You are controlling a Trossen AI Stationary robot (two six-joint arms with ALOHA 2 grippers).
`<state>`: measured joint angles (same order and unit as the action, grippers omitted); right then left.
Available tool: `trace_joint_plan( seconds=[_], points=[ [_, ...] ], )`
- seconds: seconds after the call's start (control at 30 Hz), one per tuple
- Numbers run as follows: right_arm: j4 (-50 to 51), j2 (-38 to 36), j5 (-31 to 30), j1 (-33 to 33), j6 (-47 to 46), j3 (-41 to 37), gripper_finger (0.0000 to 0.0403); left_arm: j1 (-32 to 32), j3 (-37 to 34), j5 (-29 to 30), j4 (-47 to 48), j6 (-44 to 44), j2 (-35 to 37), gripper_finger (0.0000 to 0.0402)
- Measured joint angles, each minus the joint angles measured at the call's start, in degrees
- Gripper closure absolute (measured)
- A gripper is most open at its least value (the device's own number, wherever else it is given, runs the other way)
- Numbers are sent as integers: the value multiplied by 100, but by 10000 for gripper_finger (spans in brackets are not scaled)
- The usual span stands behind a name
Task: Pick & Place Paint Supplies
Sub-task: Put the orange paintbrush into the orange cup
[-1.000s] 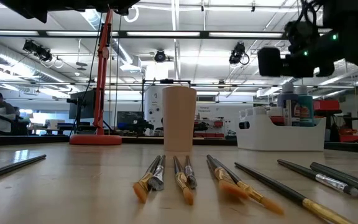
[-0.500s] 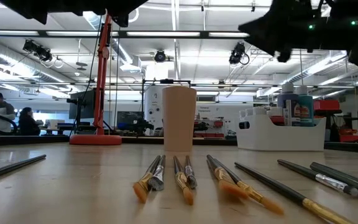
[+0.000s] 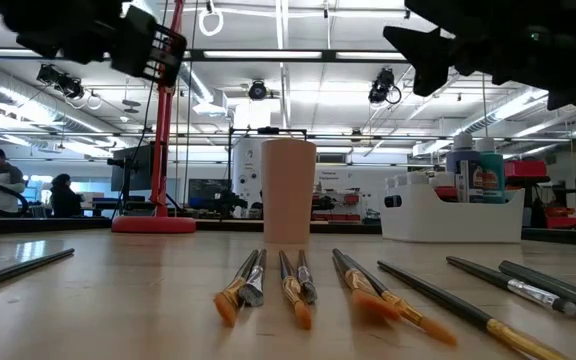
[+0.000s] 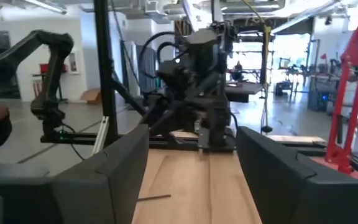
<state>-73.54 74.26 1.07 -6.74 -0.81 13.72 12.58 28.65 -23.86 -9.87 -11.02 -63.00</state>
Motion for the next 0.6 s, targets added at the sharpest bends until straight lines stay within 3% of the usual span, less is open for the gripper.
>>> trace_joint_plan(
  seconds=[0.2,0.3,0.6],
  points=[
    [-10,0,-62,0,-514,0,159,651,-449,7,-149,-711,-21,230],
    [-30,0,-62,0,-729,0,159,849,-698,17,-765,-893,-182,230],
    [-79,0,-63,0,-943,78,159,670,-850,262,-2226,-888,-1920,232]
  ],
)
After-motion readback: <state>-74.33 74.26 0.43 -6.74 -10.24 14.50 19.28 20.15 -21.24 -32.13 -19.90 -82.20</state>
